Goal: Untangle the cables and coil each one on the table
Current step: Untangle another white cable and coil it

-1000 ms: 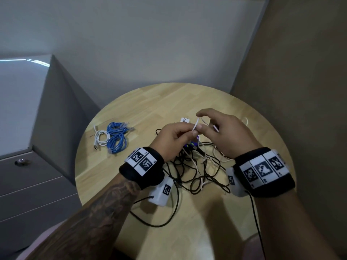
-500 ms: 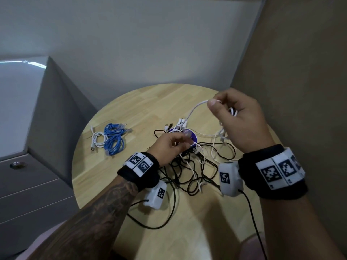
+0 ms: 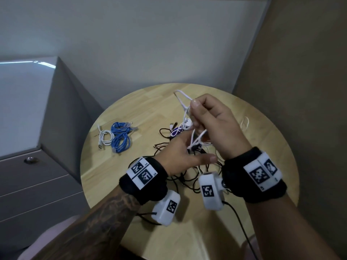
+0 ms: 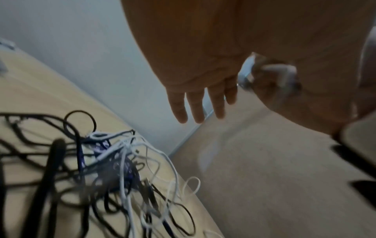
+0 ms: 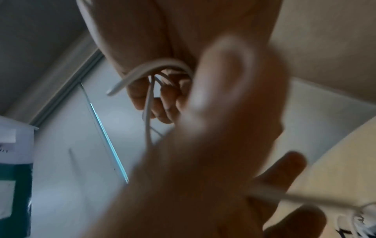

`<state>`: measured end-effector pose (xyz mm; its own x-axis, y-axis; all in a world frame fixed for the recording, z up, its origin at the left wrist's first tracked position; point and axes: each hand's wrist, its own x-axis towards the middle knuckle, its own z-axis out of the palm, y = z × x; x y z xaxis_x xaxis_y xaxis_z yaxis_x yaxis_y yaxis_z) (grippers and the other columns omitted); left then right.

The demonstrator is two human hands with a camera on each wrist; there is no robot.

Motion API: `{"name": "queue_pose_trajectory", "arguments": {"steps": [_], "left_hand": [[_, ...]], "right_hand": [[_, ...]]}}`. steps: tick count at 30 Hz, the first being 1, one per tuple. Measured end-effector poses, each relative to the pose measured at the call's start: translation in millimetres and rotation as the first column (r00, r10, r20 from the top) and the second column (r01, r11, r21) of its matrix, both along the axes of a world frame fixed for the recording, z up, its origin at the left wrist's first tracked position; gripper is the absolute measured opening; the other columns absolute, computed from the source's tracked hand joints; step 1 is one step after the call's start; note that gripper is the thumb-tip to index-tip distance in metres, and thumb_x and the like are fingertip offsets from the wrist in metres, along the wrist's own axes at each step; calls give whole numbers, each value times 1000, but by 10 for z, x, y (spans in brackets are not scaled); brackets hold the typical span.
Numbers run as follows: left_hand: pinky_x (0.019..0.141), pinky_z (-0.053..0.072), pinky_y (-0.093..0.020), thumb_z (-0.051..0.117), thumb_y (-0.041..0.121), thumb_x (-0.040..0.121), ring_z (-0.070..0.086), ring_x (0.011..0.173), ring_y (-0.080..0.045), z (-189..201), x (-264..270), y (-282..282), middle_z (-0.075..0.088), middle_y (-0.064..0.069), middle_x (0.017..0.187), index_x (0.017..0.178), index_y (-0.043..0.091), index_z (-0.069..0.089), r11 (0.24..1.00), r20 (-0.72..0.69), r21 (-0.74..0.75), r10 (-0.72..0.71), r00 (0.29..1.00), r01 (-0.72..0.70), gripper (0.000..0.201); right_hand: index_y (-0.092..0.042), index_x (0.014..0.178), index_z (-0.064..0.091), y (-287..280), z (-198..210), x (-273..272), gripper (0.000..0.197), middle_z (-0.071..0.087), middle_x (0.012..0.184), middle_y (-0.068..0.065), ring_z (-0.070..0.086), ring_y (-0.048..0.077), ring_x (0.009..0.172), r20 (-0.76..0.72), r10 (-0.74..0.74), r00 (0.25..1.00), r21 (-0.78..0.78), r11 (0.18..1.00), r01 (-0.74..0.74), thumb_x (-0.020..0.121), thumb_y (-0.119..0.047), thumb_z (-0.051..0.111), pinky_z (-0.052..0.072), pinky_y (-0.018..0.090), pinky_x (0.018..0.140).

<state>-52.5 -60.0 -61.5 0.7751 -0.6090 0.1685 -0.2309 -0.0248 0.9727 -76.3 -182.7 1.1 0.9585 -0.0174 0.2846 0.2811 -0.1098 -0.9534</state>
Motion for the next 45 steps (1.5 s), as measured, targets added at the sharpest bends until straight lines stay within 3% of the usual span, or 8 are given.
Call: {"name": "queue_pose_trajectory", "arguments": {"steps": [4,8,13,19,26,29,35,45], "left_hand": [[54,46,-25,52,6,99,53,61,-19,12,-8,153,61,-5,77,112,-2,60,991,-109,-62,110,988,-117,17],[65,43,-12,53,-1,96,55,65,9,81,15,423,66,21,72,94,23,62,982,103,37,181,978,-186,26],[88,51,-25,58,-5,91,65,97,-1,185,89,703,71,12,96,92,32,65,955,225,63,269,937,-290,38],[82,54,-35,60,15,95,67,91,-16,177,154,851,74,-2,94,99,12,73,903,265,60,396,879,-425,14],[75,45,-11,59,15,96,62,79,4,404,295,1084,72,14,87,97,14,73,802,204,-194,597,776,-565,13],[50,37,-15,57,23,98,46,52,1,442,276,1073,59,20,57,100,14,74,744,95,-256,655,750,-617,19],[45,31,-15,55,26,99,38,46,-2,466,271,1131,47,18,48,104,10,73,707,5,-248,684,729,-662,25],[47,24,-23,57,24,98,22,50,-14,386,242,1041,31,12,49,101,13,75,774,-37,-231,599,800,-590,21]], "right_hand": [[-17,86,57,101,-101,18,12,58,77,6,53,13,62,-71,38,997,77,996,-32,97,-23,61,45,21,54],[-13,95,71,287,-119,-10,6,68,105,4,65,15,97,10,76,997,1,997,-76,94,-17,65,53,33,87],[-20,133,64,471,-102,-94,37,59,135,-3,54,8,129,236,54,970,-262,965,10,97,-17,64,49,31,104],[-43,156,26,509,-227,-154,70,60,140,-9,59,6,125,232,-16,972,-265,961,79,98,-29,62,57,47,91],[-54,154,14,452,-688,-193,79,69,120,-15,67,-1,97,131,-78,988,-385,915,124,96,-34,63,57,25,81],[-48,157,3,544,-1049,-158,91,68,108,-16,63,0,94,-33,-69,997,-605,796,35,91,-43,66,54,30,84],[-33,155,33,517,-1561,11,70,36,159,1,30,26,146,-241,45,970,-932,268,-244,92,-43,64,28,38,119],[-41,133,57,-57,-1397,329,54,64,133,-1,60,24,119,-327,-231,916,-894,391,-220,81,-28,66,51,33,97]]}}
